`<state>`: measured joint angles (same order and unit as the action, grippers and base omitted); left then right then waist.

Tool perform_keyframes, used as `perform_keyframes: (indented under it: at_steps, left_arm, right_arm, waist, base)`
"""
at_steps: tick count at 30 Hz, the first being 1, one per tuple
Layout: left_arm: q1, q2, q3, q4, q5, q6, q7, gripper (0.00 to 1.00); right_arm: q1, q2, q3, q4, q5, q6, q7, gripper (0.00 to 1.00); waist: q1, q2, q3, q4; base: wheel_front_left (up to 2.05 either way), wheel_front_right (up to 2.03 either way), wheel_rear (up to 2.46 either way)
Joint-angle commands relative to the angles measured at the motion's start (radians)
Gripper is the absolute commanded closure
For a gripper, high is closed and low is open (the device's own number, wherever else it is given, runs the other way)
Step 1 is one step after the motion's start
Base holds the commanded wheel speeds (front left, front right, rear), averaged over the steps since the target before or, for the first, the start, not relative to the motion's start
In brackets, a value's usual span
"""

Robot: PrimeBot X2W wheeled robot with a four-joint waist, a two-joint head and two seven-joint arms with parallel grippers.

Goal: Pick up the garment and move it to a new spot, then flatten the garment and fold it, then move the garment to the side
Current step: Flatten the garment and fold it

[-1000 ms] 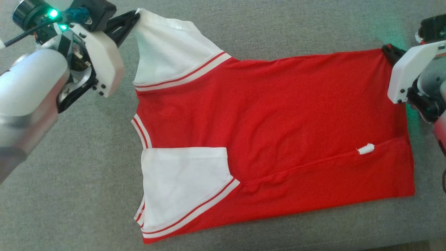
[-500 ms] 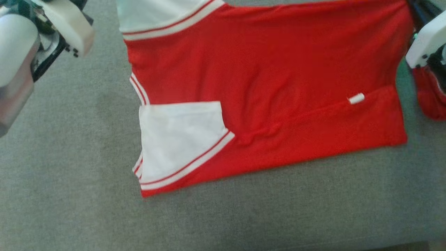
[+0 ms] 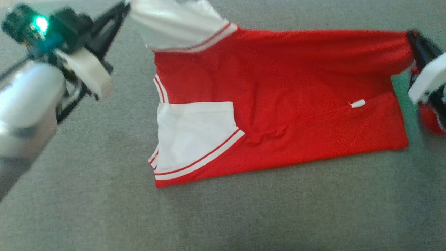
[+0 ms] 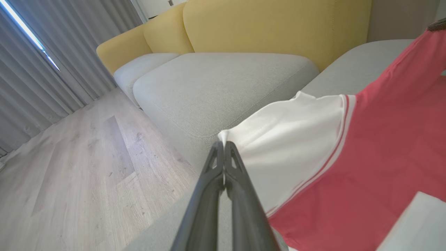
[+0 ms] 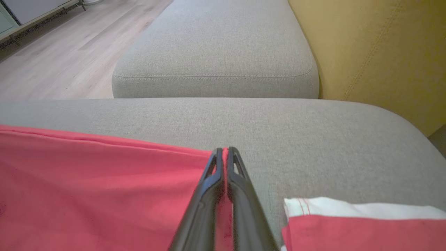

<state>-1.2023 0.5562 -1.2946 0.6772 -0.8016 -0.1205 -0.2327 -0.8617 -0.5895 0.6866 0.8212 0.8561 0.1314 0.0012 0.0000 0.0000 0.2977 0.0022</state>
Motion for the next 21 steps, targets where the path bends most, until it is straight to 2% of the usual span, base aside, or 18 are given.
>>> perform_keyframes:
  at_steps: [1,7,12,13,21]
  left_arm:
    - [-0.008,0.055,0.043,-0.034,-0.006,0.021,-0.017,1.0]
    - [0.148,0.126,0.054,-0.201,-0.027,0.096,-0.025,1.0]
    - [0.273,0.188,0.051,-0.34,-0.032,0.177,-0.027,1.0]
    - [0.273,0.188,0.051,-0.34,-0.032,0.177,-0.027,1.0]
    - [0.451,0.194,0.058,-0.482,-0.049,0.257,-0.029,1.0]
  right_arm:
    - [0.037,-0.039,0.001,-0.028,0.011,-0.001,-0.018,1.0]
    - [0.155,-0.079,-0.015,-0.072,0.035,-0.001,-0.046,1.0]
    - [0.234,-0.097,-0.015,-0.112,0.03,-0.001,-0.048,1.0]
    - [0.234,-0.097,-0.015,-0.112,0.03,-0.001,-0.048,1.0]
    - [0.324,-0.095,-0.049,-0.146,0.007,-0.001,-0.072,1.0]
  waist:
    - [0.0,0.0,-0.022,0.016]
    - [0.0,0.0,-0.057,0.036]
    - [0.0,0.0,-0.061,0.042]
    - [0.0,0.0,-0.061,0.042]
    - [0.0,0.0,-0.047,0.046]
  base:
    - [0.0,0.0,0.0]
    - [0.0,0.0,0.0]
    - [0.0,0.0,0.0]
    - [0.0,0.0,0.0]
    - [0.0,0.0,0.0]
